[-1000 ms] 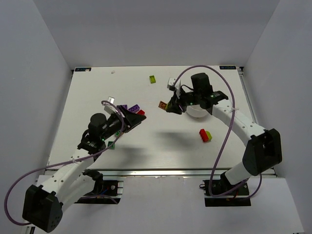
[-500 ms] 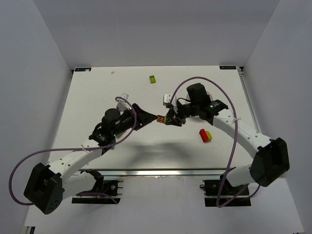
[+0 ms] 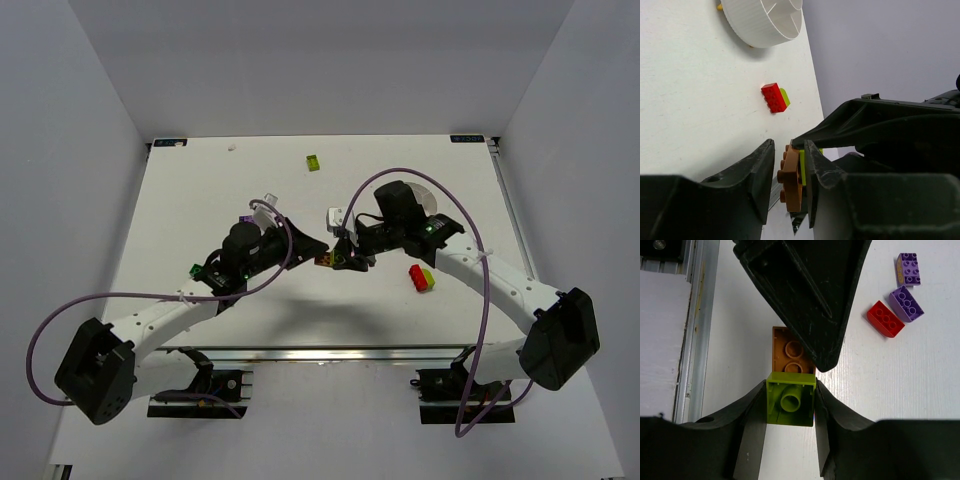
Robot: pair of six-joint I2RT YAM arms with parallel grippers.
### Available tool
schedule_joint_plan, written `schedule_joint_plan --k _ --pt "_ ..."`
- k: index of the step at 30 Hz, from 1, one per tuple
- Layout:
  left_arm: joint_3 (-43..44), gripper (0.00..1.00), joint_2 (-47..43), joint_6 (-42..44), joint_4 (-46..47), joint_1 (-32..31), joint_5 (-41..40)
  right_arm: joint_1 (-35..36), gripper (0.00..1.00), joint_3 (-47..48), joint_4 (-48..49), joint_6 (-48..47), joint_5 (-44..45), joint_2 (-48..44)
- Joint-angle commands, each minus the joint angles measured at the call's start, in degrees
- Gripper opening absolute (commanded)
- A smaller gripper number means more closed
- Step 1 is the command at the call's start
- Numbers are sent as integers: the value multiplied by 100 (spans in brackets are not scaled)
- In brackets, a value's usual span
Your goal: Sort the legos into containers by color
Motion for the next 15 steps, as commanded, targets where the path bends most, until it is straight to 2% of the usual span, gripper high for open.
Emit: schedule_joint_plan --k 1,4,9,15 --pt "119 40 3 51 207 -82 37 22 0 37 171 101 -22 -151" --pt "119 41 -14 60 216 -100 108 22 0 37 206 128 13 -134" --pt "136 51 -137 148 84 -100 152 22 0 11 259 163 31 -125" --pt "-4 50 -261 122 66 -100 90 22 0 19 346 294 93 -116"
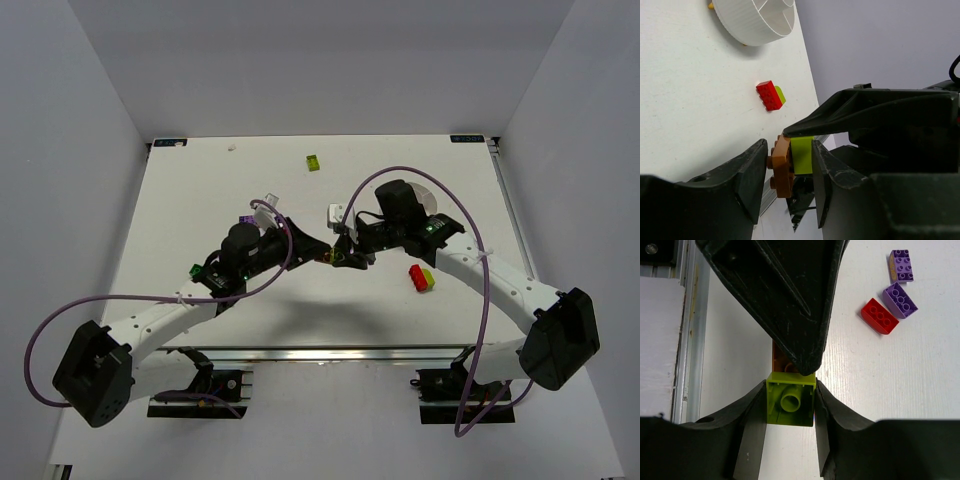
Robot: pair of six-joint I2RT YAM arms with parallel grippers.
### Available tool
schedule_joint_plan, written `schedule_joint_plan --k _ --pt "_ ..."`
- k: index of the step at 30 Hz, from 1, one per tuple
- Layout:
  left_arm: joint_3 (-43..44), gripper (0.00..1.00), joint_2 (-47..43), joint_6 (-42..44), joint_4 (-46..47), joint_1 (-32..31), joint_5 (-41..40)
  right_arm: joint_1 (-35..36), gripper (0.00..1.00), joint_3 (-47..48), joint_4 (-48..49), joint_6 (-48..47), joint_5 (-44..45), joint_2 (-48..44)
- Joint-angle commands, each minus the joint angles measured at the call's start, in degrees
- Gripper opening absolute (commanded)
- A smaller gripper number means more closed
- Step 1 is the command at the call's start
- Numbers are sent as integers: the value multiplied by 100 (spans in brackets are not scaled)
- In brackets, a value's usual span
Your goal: Sort the legos into containers by color
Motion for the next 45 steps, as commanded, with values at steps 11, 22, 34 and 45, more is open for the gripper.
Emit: schedule_joint_plan --k 11,22,34,45 --pt "-66 38 -142 54 80 -28 97 2 0 46 323 210 14 -81" --pt "-40 3 -116 80 71 -28 106 2 19 55 384 289 93 -63" --pt "-13 0 -248 177 -96 -28 -122 2 61 28 411 342 190 -98" --pt "4 0 -292 212 -386 -19 -474 2 40 55 270 280 164 -151"
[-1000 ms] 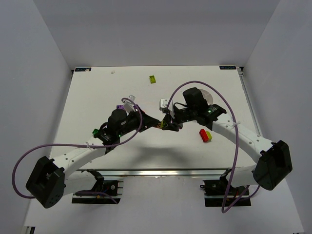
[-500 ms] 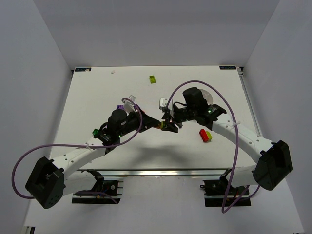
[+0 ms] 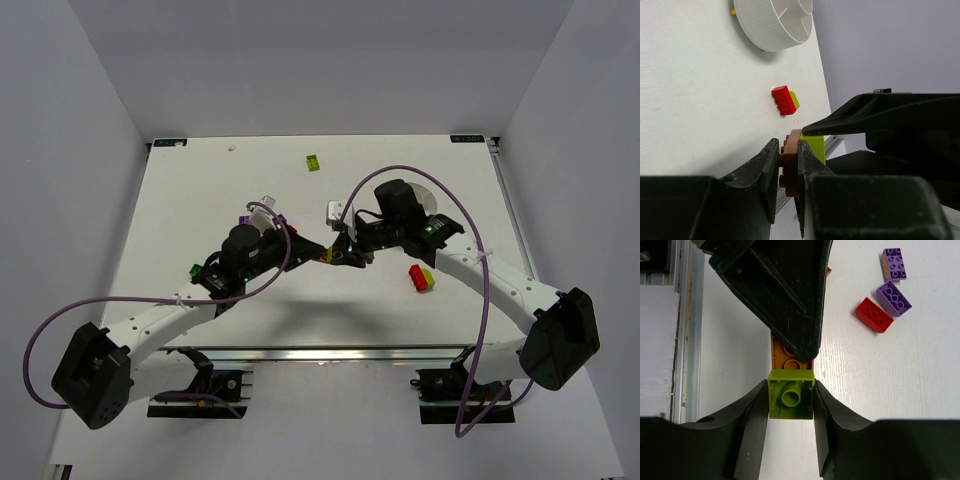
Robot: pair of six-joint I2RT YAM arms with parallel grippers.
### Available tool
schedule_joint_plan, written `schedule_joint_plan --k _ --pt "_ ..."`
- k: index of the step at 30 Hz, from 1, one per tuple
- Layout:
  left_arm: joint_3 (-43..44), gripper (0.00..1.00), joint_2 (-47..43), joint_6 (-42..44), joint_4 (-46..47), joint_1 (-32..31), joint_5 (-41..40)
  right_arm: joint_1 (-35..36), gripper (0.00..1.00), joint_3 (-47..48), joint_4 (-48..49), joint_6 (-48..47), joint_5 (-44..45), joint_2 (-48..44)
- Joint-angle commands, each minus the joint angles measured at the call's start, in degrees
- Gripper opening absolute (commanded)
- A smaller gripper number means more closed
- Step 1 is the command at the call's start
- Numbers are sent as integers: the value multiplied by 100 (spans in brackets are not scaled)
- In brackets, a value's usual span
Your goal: Sort the legos into containers by color
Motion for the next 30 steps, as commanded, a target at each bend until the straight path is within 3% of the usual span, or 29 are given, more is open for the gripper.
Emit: schedule_joint_plan --k 1,2,6,8,13,16,18,21,24,30 --pt "61 0 -209 98 -161 -19 -129 -4 38 55 82 9 -31 -151" --pt "61 0 -217 98 -152 -19 -120 4 35 46 91 9 -49 -151" --pt "61 0 -218 98 -205 -19 -155 4 5 72 100 44 -58 -134" --pt "44 0 -226 98 -275 -19 -199 -22 0 124 126 105 -31 -151" --pt "-9 0 -200 -42 -855 -10 -716 -346 0 283 179 553 -66 -265" --pt "-106 0 -165 -156 -873 -10 -814 -943 0 388 118 895 -250 -336" --pt "-88 0 -173 -148 -882 -10 -841 -1723 0 301 135 1343 -374 -327" --pt "-132 0 -323 -165 -785 -10 -805 -3866 0 441 83 3230 55 234" --pt "-176 0 -332 -183 -741 -10 -744 -4818 0 494 152 4469 153 717" --pt "-167 0 -340 -174 -715 -10 -735 -5005 1 1311 363 4852 -49 2063"
